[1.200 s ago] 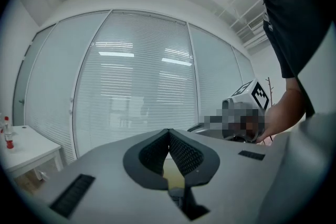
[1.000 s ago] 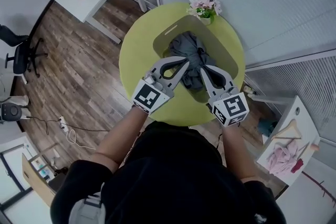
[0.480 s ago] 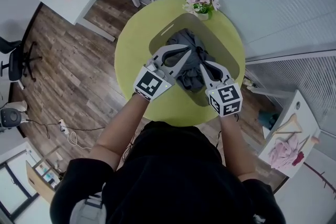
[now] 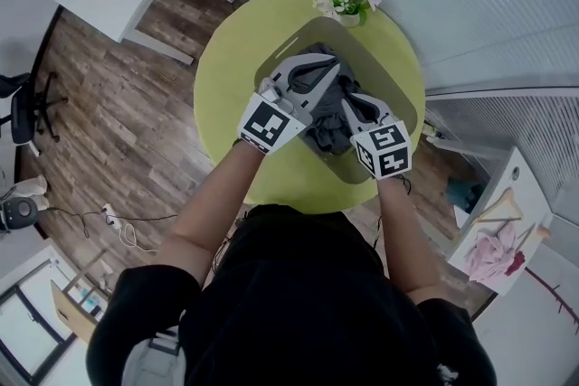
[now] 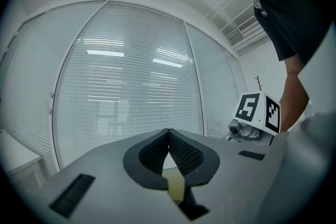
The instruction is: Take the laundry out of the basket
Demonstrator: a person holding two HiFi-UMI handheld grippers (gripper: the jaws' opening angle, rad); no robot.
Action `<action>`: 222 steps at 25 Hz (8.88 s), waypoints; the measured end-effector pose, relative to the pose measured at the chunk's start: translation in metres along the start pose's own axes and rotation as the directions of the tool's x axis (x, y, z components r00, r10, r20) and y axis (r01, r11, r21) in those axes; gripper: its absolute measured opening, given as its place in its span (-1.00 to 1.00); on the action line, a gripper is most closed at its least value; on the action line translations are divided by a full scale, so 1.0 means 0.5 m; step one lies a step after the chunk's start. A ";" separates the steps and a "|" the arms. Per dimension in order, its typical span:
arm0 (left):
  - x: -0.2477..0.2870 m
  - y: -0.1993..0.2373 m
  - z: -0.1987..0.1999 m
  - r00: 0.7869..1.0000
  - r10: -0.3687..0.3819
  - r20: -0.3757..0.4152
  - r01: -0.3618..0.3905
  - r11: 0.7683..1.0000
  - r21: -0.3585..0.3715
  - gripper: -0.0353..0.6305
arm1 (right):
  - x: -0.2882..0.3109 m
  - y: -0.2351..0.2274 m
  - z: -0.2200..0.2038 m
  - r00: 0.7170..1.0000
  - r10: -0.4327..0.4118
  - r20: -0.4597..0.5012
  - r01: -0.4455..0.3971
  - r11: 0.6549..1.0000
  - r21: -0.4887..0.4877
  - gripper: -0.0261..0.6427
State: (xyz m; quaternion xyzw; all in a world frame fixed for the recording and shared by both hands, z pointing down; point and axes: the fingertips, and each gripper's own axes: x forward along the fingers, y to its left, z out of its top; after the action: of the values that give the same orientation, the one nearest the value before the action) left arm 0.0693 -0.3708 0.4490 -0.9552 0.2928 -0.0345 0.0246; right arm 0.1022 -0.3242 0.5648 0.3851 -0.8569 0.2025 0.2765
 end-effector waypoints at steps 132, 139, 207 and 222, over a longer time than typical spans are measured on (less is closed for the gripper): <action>-0.566 -0.130 0.047 0.947 0.319 -0.035 -0.317 0.947 0.041 -0.87 | -0.005 0.534 -0.096 0.906 0.134 -0.403 -0.272 0.912 -0.308 0.15; -0.565 -0.113 -0.030 0.966 0.254 -0.045 -0.255 0.966 -0.037 -0.87 | 0.048 0.532 -0.155 0.898 0.129 -0.420 -0.240 0.945 -0.223 0.15; -0.548 -0.292 0.082 0.967 0.234 -0.102 -0.245 0.964 -0.107 -0.87 | -0.311 0.500 0.084 0.838 0.288 0.464 -0.190 0.950 -0.248 -0.76; -0.540 -0.325 0.157 0.977 0.215 -0.018 -0.215 0.971 -0.103 -0.87 | -0.394 0.526 0.136 0.785 0.299 0.542 -0.164 0.945 -0.284 -0.85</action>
State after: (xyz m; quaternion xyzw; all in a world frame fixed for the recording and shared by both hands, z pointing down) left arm -0.0571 -0.0827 0.3678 -0.9178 0.3960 -0.0194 -0.0229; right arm -0.0141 -0.0909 0.3533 0.2862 -0.9580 0.0116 0.0170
